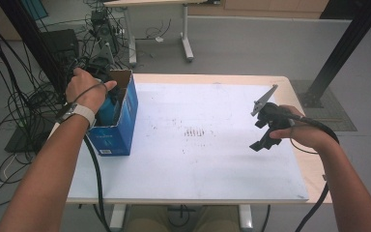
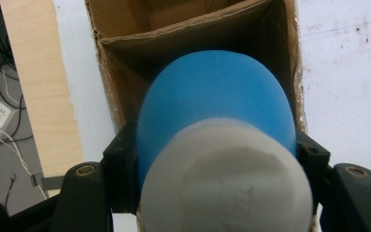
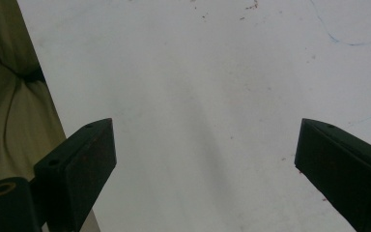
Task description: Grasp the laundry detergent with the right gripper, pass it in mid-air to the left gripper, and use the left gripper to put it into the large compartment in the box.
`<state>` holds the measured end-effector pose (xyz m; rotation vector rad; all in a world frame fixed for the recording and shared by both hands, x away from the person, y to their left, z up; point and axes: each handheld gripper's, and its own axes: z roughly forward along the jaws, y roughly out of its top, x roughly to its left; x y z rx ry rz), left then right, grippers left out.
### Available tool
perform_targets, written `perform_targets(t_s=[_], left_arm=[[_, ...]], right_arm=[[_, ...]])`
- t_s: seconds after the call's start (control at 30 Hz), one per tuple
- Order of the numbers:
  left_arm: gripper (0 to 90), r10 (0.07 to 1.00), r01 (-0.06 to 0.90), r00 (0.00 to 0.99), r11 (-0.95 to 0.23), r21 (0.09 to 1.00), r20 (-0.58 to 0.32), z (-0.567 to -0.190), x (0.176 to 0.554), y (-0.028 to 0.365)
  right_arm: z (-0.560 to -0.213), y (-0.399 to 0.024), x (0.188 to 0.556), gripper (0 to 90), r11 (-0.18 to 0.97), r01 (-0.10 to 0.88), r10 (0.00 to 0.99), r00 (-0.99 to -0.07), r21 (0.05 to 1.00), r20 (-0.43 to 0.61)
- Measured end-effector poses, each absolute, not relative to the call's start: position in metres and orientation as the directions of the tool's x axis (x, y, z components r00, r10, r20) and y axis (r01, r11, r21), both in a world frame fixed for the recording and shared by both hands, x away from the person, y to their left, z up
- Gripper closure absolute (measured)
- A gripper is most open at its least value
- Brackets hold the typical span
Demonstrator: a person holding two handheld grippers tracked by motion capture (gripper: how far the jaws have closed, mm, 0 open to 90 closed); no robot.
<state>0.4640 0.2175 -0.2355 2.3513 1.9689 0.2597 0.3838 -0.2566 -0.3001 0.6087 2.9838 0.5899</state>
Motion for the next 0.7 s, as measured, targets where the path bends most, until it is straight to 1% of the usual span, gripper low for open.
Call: perform_targets(t_s=[0.7], left_arm=[[37.6, 0.983, 0.975, 0.168, -0.177, 0.136, 0.075, -0.259, 0.462, 0.219]], right_arm=[[-0.304, -0.254, 0.384, 7.4, 0.850, 0.371, 0.383, -0.923, 0.374, 0.046]])
